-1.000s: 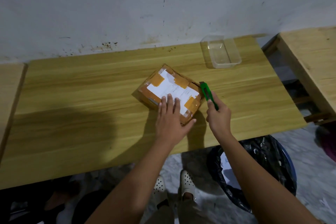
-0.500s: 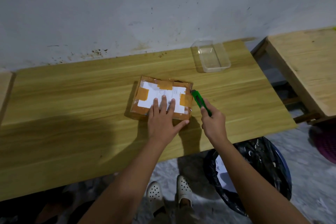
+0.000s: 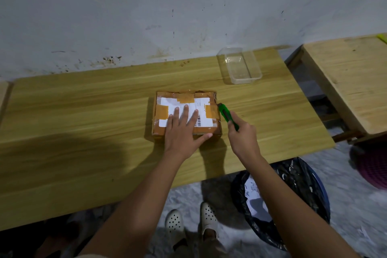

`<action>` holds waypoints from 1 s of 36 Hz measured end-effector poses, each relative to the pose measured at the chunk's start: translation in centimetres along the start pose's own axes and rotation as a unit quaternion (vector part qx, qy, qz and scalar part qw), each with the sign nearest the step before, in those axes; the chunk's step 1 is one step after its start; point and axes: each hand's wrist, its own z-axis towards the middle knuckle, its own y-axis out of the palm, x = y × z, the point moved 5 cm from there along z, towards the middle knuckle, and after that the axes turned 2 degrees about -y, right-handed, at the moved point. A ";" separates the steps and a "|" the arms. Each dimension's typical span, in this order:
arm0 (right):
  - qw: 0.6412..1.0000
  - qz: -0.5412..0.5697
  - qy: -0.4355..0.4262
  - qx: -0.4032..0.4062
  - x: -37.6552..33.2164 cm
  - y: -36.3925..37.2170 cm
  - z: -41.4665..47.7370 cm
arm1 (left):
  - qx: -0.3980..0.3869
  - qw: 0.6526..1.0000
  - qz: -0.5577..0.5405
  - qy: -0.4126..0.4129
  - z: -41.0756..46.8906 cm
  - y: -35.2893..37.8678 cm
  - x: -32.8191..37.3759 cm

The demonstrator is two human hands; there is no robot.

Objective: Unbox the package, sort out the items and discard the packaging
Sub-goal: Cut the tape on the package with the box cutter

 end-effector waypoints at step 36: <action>0.980 -0.188 -0.033 -0.046 -2.0 0.3 -0.4 | 0.012 1.000 0.002 -0.015 0.1 0.1 0.1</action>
